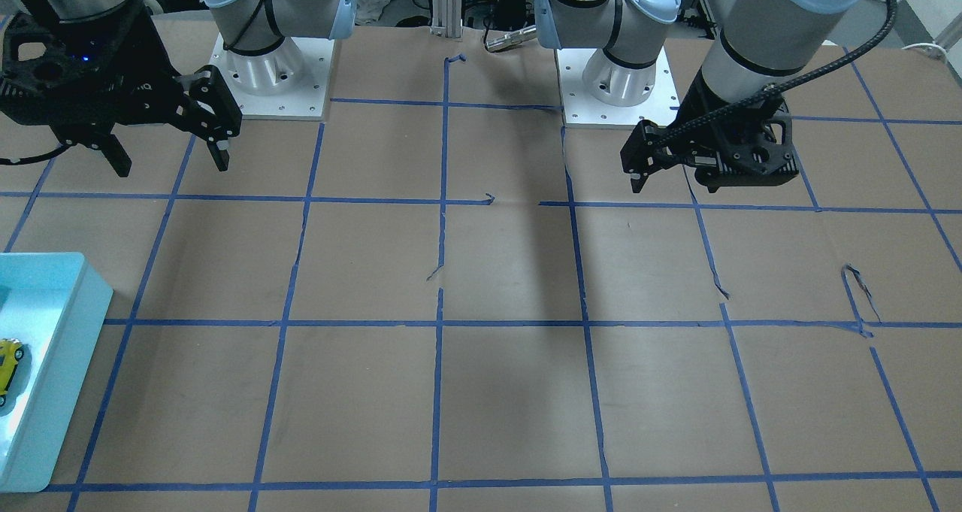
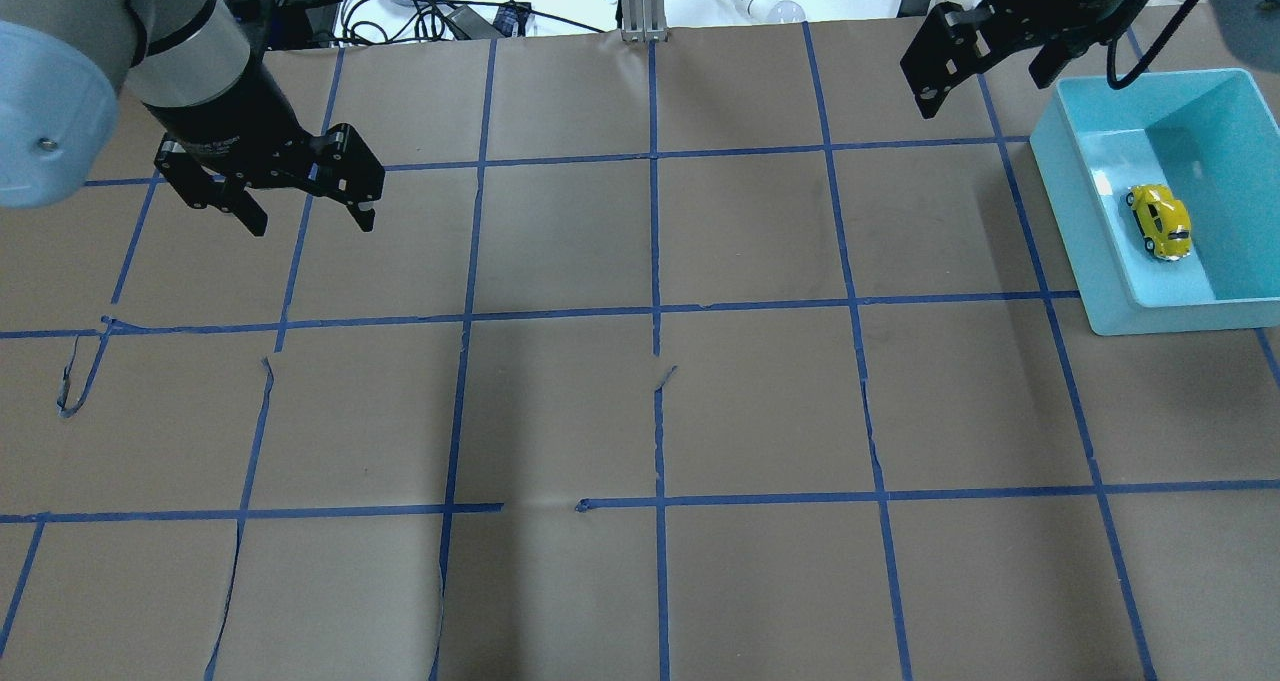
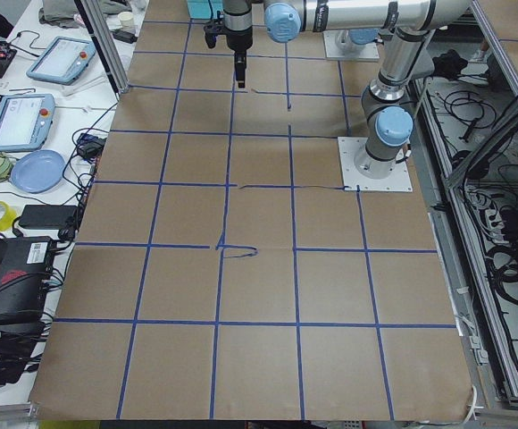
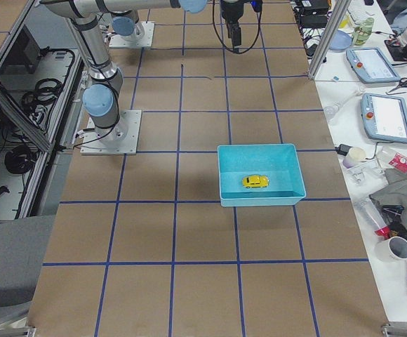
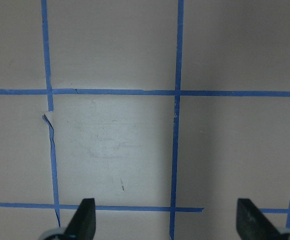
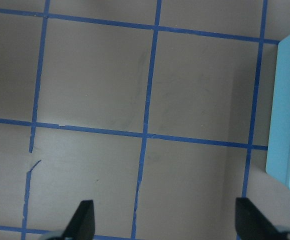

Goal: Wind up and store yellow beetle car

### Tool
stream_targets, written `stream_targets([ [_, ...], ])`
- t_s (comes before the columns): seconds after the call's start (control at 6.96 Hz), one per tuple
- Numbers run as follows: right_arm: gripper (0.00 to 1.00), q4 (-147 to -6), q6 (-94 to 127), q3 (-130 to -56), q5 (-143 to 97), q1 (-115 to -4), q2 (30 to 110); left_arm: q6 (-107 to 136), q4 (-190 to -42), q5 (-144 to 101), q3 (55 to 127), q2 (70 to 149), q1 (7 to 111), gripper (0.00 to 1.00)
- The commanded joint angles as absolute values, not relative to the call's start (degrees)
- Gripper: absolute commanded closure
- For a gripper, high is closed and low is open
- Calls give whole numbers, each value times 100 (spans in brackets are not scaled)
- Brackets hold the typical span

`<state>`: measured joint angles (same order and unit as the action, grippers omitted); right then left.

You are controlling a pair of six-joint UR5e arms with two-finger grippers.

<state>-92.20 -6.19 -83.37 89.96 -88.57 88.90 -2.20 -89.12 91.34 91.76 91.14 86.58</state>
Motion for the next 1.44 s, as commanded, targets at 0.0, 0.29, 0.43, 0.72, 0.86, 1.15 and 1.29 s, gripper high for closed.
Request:
stream_targets([
  [0.0,0,-9176,70,-8349,9043,-9043,8929,-220,-8912,9141,9176,9114,8657,0],
  [0.29,0,-9176,79,-8376,9227,-9009,8903,-220,-8921,9141,9184,9114,8657,0],
  [0.43,0,-9211,114,-8393,9333,-9035,8903,-220,-8921,9141,9176,9114,8657,0],
  [0.72,0,-9237,140,-8385,9343,-9026,8886,-150,-8912,9123,9185,9114,8657,0],
  [0.86,0,-9272,141,-8402,9317,-9035,8868,-202,-8912,9132,9185,9114,8649,0],
  [1.15,0,-9194,141,-8420,9343,-9035,8859,-167,-8912,9141,9176,9114,8648,0],
  [1.29,0,-9246,141,-8403,9264,-9035,8877,-167,-8912,9141,9184,9114,8648,0],
])
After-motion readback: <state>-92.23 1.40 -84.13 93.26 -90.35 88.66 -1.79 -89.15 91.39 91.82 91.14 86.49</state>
